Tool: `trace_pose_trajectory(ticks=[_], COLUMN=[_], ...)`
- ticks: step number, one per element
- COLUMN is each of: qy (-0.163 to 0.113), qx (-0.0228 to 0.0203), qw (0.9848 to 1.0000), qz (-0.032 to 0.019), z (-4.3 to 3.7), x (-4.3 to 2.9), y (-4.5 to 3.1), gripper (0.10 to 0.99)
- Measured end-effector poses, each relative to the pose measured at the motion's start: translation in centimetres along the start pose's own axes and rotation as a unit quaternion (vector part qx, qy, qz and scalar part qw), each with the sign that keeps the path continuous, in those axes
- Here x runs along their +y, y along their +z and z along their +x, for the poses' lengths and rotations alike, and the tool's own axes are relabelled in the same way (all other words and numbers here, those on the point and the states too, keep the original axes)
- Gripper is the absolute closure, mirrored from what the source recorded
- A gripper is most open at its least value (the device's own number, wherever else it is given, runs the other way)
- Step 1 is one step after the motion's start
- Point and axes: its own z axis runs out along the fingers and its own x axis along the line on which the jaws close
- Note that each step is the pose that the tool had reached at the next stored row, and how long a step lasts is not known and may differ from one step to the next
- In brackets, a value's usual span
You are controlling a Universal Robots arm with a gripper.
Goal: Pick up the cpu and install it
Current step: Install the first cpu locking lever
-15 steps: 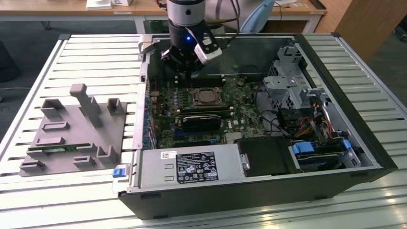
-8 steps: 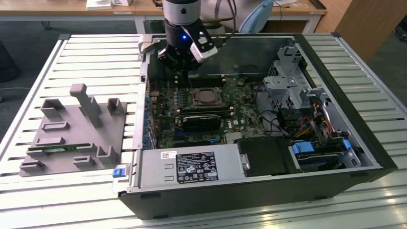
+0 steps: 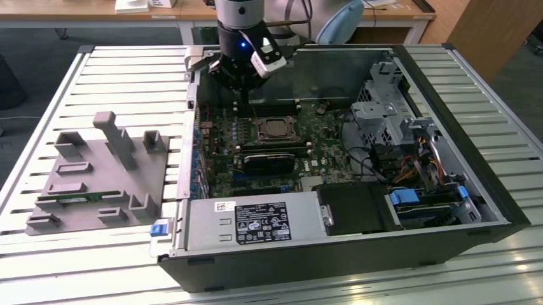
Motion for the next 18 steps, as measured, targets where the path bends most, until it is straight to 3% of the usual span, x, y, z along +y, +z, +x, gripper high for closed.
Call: trace_pose_trajectory(ticks=[11,18], qy=[0.0,0.0], qx=[0.0,0.0], qw=[1.0,1.0], qz=[0.0,0.0], z=[-0.5,-1.4], x=[0.07,0.03], y=[0.1,0.11], gripper=[0.98,0.98])
